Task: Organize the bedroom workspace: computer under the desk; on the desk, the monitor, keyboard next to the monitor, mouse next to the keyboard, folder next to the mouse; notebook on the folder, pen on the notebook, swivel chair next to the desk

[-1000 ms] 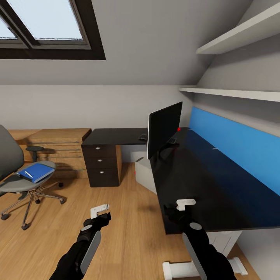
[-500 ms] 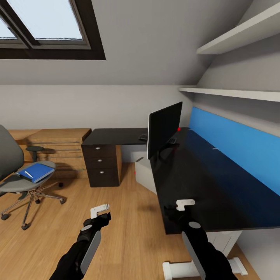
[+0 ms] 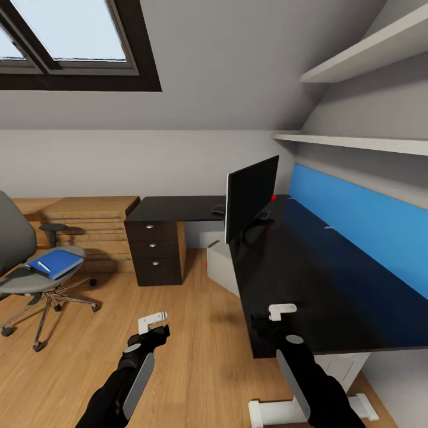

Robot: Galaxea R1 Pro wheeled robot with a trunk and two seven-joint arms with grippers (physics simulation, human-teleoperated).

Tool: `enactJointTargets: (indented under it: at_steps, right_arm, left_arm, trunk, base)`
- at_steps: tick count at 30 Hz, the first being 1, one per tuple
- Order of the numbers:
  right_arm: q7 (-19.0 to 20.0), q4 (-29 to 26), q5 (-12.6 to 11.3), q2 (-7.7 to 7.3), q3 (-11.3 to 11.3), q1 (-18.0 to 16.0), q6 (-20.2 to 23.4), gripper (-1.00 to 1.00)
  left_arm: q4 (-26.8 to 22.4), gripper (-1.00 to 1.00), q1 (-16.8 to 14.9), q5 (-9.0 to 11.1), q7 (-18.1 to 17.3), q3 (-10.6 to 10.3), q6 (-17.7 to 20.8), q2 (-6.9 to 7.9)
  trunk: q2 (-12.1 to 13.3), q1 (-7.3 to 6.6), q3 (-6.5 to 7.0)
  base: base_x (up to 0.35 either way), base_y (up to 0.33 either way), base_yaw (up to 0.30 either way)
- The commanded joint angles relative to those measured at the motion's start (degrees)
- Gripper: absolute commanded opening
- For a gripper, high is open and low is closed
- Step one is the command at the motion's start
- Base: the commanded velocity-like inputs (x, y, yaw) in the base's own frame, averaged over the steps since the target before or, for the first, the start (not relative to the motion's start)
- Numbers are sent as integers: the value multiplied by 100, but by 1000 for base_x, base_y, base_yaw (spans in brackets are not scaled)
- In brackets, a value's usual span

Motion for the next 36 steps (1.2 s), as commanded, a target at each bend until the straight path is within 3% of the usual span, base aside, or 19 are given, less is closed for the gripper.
enactJointTargets:
  at_steps: [1, 36]
  right_arm:
    - [-54, -4, -62, -3, 14, -5, 23, 100]
    - [-54, 970, -69, 85, 14, -508, 122, 100]
  left_arm:
    - [-9, 100, -2, 58, 47, -14, 15, 3]
    - [-9, 100, -3, 58, 47, -13, 6, -1]
  trunk:
    - [-3, 0, -6]
    - [-3, 0, -6]
  base:
    - [0, 0, 0]
    - [0, 0, 0]
